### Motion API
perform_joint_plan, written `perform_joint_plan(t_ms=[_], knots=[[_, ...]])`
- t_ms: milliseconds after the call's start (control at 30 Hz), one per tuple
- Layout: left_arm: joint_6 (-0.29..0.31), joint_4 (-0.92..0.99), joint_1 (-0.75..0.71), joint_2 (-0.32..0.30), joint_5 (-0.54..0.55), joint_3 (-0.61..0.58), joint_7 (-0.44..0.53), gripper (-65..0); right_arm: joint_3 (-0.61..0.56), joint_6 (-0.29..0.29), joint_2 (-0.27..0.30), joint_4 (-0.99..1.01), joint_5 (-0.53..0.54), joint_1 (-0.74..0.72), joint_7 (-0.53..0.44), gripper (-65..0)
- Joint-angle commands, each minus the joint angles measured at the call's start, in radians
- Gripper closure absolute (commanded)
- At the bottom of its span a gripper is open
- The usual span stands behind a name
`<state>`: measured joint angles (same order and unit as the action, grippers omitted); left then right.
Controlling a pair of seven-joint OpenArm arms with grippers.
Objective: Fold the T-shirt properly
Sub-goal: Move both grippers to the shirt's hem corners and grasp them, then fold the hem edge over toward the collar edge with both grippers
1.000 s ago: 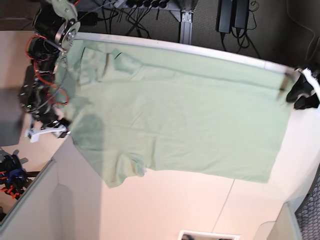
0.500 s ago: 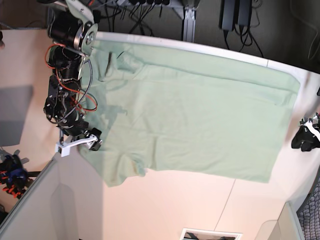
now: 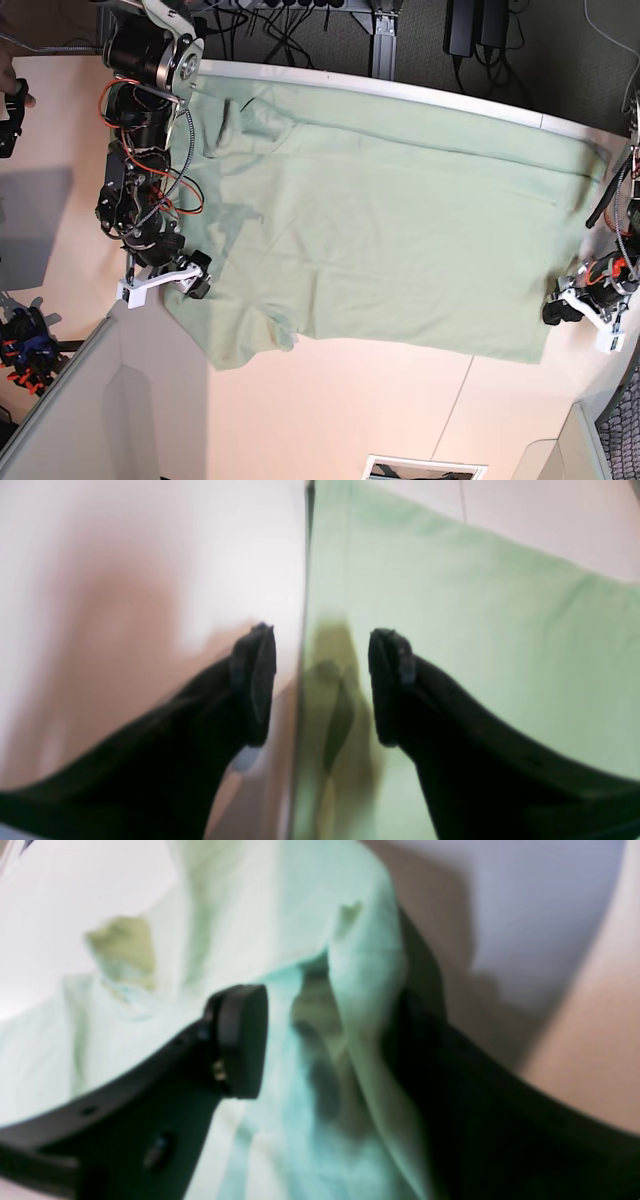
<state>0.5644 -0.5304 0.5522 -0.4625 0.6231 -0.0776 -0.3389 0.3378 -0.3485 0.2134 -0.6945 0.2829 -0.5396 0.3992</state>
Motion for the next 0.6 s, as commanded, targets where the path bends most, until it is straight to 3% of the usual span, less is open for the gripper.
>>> perform_joint_plan(t_ms=[0,267,333,367,433,500,533,567], knots=[[0.004,-0.004,0.021,0.001,-0.001,0.001,-0.008,-33.6,-0.003,0.019,0.005,0.002,-0.022,0.001,0.061,-34.9],[0.004,-0.004,0.021,0.066,-0.035,-0.008,0.017,-33.5,-0.003,0.019,0.005,0.002,-0.021,0.002,0.06,-34.9],[0.004,-0.004,0.021,0.066,-0.041,-0.014,0.033,-29.3,-0.003,0.019,0.006,0.002,-0.022,0.002,0.056,-34.7],[0.004,-0.004,0.021,0.065,-0.042,-0.015,0.037,-23.9,-0.003,0.019,0.006,0.002,-0.023,0.003,0.047,-34.1],[0.004,-0.004,0.021,0.061,-0.042,-0.015,0.051,-11.7,-0.003,0.019,0.006,0.002,-0.032,0.002,0.025,-24.8],[0.005,-0.004,0.021,0.058,-0.044,-0.015,0.067,-2.2,-0.003,0.019,0.006,0.002,-0.043,0.002,-0.001,-6.2],[0.005,-0.004,0.021,0.056,-0.045,-0.015,0.076,0.0,-0.003,0.019,0.006,0.002,-0.047,0.002,-0.007,0.0],[0.005,-0.004,0.021,0.052,-0.044,-0.015,0.085,0.0,-0.003,0.019,0.008,0.0,-0.061,0.002,-0.007,0.0]])
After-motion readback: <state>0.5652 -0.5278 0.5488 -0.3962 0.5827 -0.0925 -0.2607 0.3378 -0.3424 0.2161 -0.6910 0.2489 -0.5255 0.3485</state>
